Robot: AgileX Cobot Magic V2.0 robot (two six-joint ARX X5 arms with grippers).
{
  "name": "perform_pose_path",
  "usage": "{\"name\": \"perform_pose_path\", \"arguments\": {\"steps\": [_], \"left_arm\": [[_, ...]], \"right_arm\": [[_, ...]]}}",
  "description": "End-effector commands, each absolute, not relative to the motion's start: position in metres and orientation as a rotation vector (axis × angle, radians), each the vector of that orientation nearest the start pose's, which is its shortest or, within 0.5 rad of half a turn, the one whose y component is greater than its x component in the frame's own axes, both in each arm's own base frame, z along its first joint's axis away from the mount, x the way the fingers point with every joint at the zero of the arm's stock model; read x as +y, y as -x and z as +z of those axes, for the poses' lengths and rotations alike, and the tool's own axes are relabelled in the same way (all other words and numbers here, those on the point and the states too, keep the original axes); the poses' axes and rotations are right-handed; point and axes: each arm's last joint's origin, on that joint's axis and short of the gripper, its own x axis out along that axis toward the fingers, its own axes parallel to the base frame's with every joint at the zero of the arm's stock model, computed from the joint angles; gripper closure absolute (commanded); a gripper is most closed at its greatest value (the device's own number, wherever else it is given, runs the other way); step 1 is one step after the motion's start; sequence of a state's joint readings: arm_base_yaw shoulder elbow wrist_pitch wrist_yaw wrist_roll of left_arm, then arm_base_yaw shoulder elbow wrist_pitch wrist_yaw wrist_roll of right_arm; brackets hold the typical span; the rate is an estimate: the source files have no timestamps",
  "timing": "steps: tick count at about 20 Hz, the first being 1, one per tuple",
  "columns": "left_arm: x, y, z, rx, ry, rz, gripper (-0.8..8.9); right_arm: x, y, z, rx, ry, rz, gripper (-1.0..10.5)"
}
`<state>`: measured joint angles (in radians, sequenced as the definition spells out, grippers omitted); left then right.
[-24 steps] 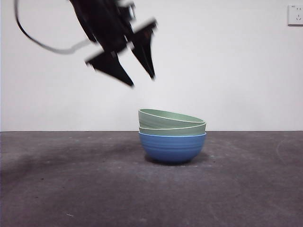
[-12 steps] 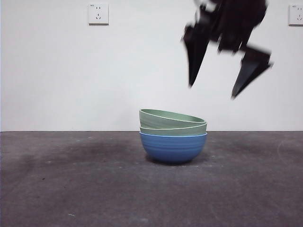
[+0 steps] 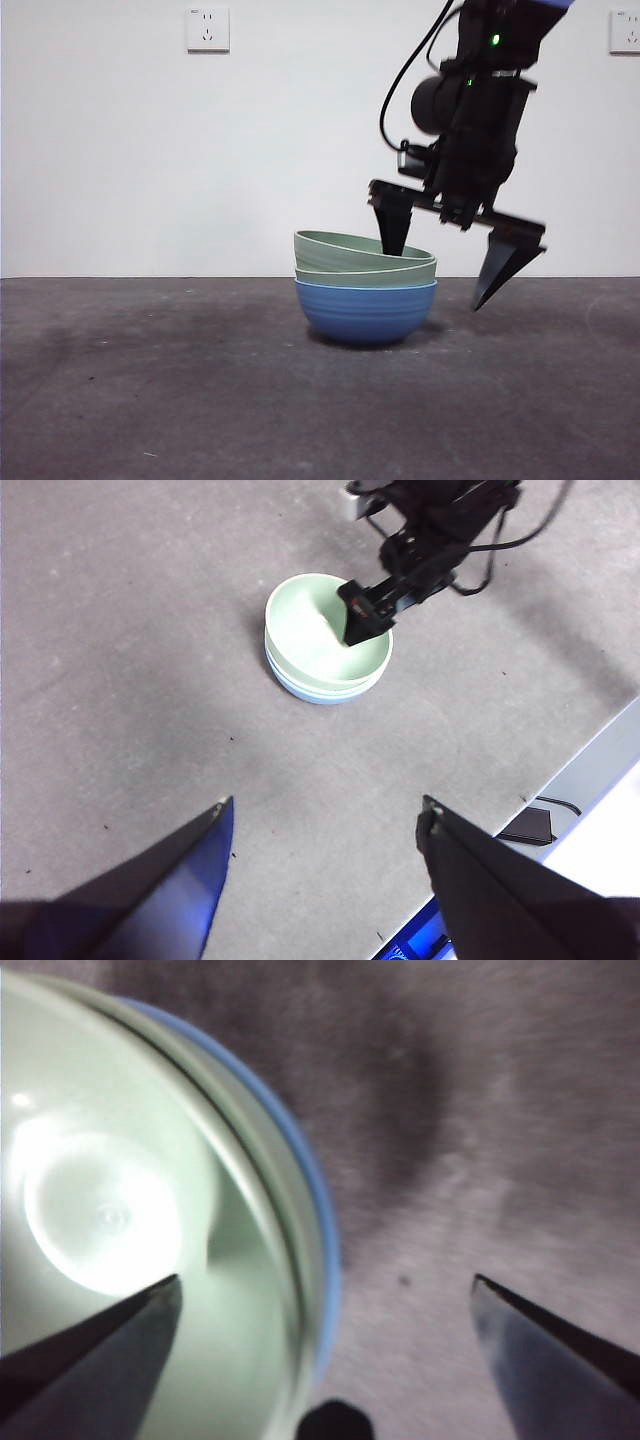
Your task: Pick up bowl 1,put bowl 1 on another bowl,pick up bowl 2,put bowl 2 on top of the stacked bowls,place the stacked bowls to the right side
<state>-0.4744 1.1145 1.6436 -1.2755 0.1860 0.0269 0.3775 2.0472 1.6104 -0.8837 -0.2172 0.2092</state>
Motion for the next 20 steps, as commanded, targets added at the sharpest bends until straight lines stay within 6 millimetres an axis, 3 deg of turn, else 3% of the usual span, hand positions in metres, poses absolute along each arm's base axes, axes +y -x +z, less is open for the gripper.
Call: {"name": "perform_pose_path", "arguments": {"steps": [1, 5, 7, 9, 16, 20], "left_arm": [[-0.075, -0.134, 0.45, 0.748, -0.147, -0.642, 4.99], [-0.075, -0.134, 0.45, 0.753, -0.148, -0.642, 4.99], [-0.075, -0.134, 0.45, 0.753, -0.148, -0.642, 4.99], [-0.075, -0.134, 0.45, 0.753, -0.148, -0.642, 4.99], [-0.075, -0.134, 0.45, 0.747, -0.161, -0.648, 4.99], [-0.075, -0.134, 0.45, 0.745, -0.164, -0.649, 4.99]], "right_arm": [[0.161, -0.385, 0.182, 1.405, -0.102, 0.379, 6.3], [0.164, -0.388, 0.18, 1.377, -0.109, 0.393, 8.1], [0.163, -0.389, 0.181, 1.372, -0.115, 0.388, 8.3], [0.159, -0.391, 0.181, 1.373, -0.12, 0.377, 9.6], [0.153, -0.393, 0.182, 1.362, -0.13, 0.379, 9.6], [0.147, -0.39, 0.207, 1.306, -0.19, 0.444, 9.6]]}}
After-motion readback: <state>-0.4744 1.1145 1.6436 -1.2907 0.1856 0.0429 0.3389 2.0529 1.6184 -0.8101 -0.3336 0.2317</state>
